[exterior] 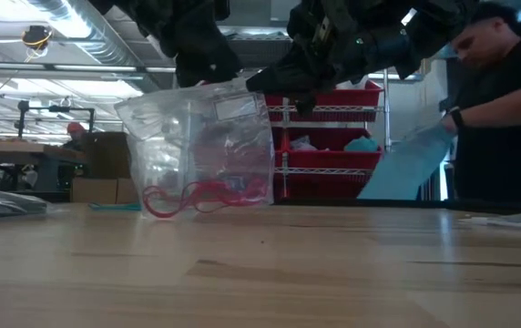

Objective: Sort rubber bands
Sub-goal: Close the transparent zip bag

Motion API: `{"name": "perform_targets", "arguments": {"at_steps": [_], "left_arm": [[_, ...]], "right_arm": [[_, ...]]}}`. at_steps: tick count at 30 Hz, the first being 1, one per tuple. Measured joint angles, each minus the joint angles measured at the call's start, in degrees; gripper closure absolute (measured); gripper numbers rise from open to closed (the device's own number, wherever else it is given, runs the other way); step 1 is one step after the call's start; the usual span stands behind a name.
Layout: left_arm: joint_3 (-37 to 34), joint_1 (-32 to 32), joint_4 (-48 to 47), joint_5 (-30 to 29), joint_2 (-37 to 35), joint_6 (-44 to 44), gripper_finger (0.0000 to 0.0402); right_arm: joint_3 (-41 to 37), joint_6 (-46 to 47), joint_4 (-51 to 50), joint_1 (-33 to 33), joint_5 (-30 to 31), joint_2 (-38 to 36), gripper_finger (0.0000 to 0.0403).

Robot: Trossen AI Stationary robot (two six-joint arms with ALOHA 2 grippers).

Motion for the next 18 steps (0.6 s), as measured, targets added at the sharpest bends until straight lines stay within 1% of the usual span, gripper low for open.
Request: {"name": "perform_targets", "arguments": {"at_steps": [5, 13, 18], "left_arm": [[0.0, 0.0, -0.2, 0.0, 0.0, 1.2, 0.0269], [0.0, 0.0, -0.1, 0.0, 0.6, 1.6, 0.0297], [0.0, 0.1, 0.0, 0.0, 0.6, 1.6, 0.0308]], "right_arm": [[0.0, 0.0, 0.0, 0.0, 0.0, 0.0, 0.0403], [0.0, 0.1, 0.0, 0.0, 0.0, 0.0, 0.0403], [0.0, 0.1, 0.0, 0.0, 0.0, 0.0, 0.0403]]}}
